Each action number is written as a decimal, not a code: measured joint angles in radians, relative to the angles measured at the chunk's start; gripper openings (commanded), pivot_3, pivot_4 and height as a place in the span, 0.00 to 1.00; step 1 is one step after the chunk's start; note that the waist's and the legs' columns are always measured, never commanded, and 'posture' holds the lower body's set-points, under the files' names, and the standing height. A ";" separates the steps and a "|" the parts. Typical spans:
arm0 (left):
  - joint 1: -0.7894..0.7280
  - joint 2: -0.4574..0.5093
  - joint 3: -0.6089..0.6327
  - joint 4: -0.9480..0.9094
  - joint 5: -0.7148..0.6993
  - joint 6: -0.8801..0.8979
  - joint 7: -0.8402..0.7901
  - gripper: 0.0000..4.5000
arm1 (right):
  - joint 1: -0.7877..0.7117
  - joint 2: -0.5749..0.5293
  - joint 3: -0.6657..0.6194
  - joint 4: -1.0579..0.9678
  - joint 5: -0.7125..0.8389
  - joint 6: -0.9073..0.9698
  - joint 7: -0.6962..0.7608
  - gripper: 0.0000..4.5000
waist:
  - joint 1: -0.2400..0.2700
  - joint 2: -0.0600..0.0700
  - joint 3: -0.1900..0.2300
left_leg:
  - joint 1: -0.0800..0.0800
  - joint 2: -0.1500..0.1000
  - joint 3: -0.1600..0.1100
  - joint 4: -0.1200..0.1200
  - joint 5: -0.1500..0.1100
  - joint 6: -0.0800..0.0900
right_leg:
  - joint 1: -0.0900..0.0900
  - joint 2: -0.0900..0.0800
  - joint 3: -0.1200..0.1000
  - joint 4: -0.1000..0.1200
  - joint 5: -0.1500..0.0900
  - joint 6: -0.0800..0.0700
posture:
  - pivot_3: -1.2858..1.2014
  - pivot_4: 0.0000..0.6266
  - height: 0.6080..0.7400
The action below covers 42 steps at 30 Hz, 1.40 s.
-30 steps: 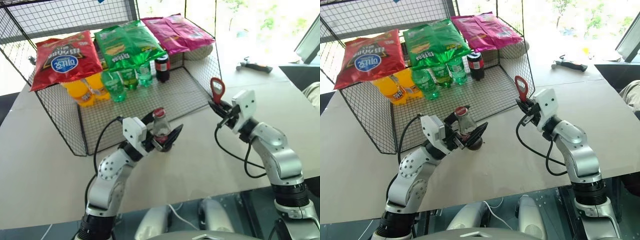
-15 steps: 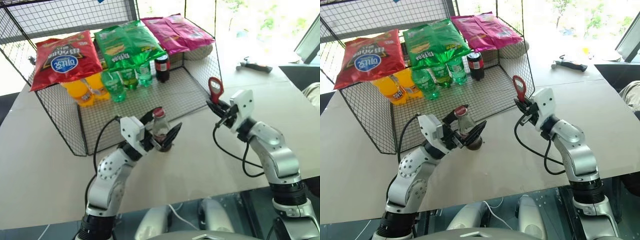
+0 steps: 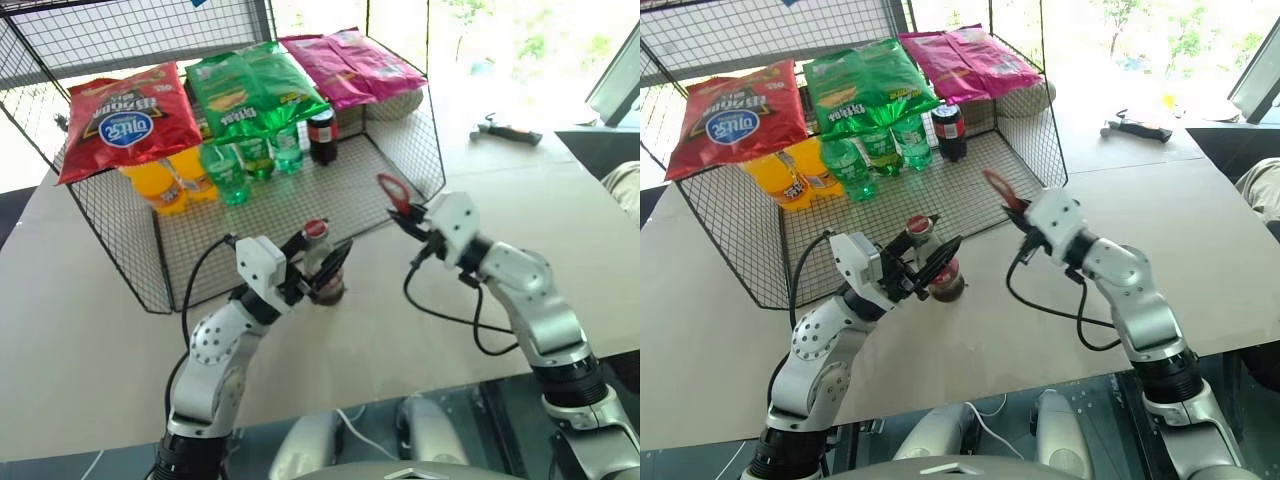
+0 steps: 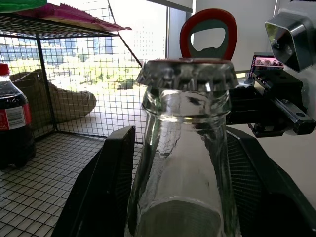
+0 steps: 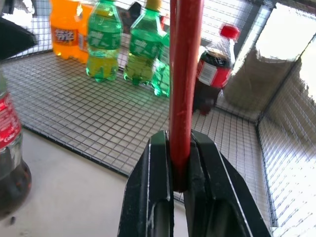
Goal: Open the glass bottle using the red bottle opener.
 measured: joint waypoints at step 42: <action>-0.009 -0.006 -0.010 0.018 0.024 0.003 0.016 0.46 | -0.088 0.099 0.169 0.325 -0.504 -0.579 -0.219 0.00 | 0.002 0.003 -0.005 | 0.006 0.000 0.003 0.000 0.001 -0.001 | 0.004 0.001 0.003 0.001 0.000 0.000 | 0.52 0.24 1.00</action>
